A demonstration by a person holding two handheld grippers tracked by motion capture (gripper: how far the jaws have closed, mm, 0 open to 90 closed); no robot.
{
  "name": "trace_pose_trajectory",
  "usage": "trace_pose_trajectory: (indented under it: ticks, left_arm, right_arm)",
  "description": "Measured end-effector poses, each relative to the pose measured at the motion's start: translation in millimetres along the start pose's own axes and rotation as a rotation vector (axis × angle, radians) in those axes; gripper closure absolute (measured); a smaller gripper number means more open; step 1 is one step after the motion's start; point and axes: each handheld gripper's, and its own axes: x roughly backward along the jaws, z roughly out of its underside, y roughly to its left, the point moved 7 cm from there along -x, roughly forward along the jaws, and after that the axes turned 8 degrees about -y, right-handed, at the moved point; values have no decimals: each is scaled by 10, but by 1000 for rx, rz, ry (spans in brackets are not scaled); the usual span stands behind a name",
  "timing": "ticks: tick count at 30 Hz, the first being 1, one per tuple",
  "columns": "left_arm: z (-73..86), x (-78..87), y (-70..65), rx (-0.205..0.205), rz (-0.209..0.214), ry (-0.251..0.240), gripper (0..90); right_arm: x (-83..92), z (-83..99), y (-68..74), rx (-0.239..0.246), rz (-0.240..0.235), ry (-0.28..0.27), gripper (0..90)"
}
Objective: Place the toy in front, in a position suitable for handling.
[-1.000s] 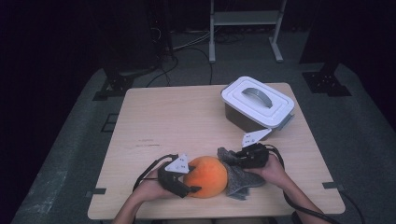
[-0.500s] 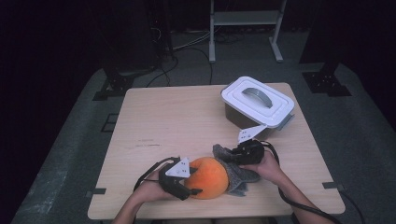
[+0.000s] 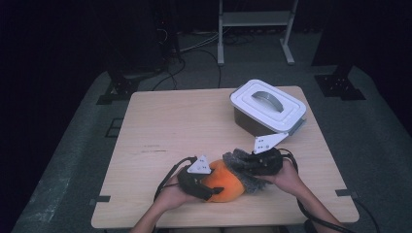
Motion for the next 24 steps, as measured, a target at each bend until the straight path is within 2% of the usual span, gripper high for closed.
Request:
trace_pose_trajectory:
  ticks: [4, 6, 10, 13, 15, 16, 19, 22, 24]
  left_arm:
    - [-16, 9, 1, 9, -4, -24, 319]
    - [-32, 19, -11, -2, 5, -27, 292]
    - [-45, 11, -9, 10, -3, -36, 281]
    - [-104, -27, 29, 44, -39, -60, 287]
    - [-117, -38, 40, 53, -46, -66, 287]
    - [-146, -63, 73, 67, -64, -75, 285]
    - [-145, -53, 80, 52, -56, -68, 267]
    - [-149, 14, 75, 44, -31, -90, 216]
    - [-139, 65, 72, 29, -22, -81, 189]
  right_arm:
    - [51, 145, -92, -35, 23, 1, 770]
    - [83, 255, -143, -74, 28, -2, 770]
    - [166, 406, -203, -112, 50, 20, 769]
    - [219, 331, -158, -91, 51, -7, 768]
    - [210, 209, -83, -61, 37, -30, 768]
    - [186, 139, -30, -38, 25, -38, 767]
    - [114, 107, 17, 15, 37, 1, 768]
    - [111, 179, -47, -11, 38, 2, 768]
    - [143, 244, -112, -35, 57, -3, 768]
